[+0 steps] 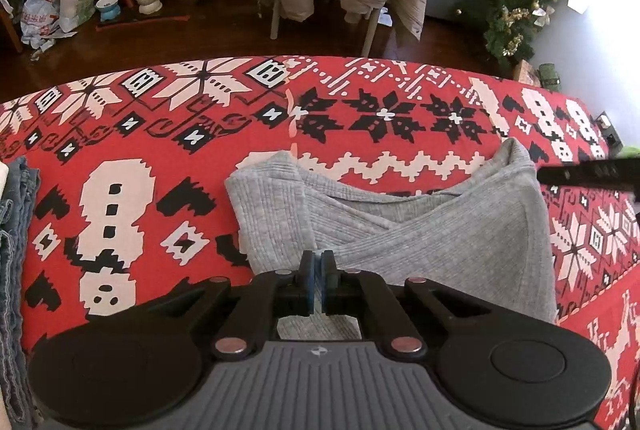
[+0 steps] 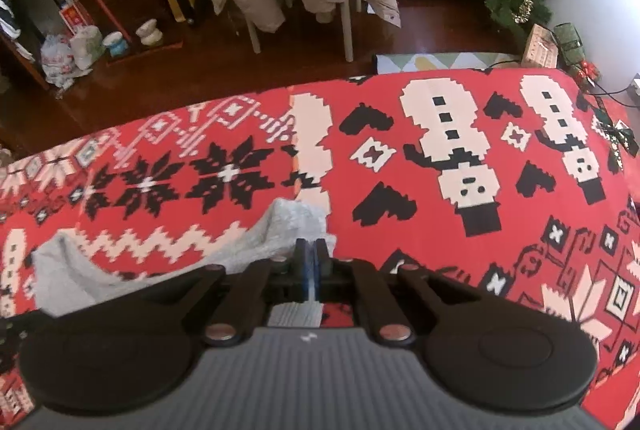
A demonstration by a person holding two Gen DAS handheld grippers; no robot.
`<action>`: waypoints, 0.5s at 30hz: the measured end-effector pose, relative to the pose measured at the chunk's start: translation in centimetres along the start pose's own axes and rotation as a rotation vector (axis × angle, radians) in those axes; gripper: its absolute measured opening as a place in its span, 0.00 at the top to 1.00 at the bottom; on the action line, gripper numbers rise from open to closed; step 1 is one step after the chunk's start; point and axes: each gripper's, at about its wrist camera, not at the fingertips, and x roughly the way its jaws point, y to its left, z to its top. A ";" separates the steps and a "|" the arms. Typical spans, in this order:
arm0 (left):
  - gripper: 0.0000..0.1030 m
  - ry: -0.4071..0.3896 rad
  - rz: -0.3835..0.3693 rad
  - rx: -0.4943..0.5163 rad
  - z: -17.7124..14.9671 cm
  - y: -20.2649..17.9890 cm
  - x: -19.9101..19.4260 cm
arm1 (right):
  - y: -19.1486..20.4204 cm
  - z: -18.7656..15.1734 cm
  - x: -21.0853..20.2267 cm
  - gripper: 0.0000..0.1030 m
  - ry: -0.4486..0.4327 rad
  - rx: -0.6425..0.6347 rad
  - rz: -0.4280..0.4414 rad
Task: Fold clothes
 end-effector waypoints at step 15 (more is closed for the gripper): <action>0.98 0.000 0.022 0.056 -1.0 0.3 0.2 | 2.3 -11.3 -5.1 0.97 0.192 -0.015 0.066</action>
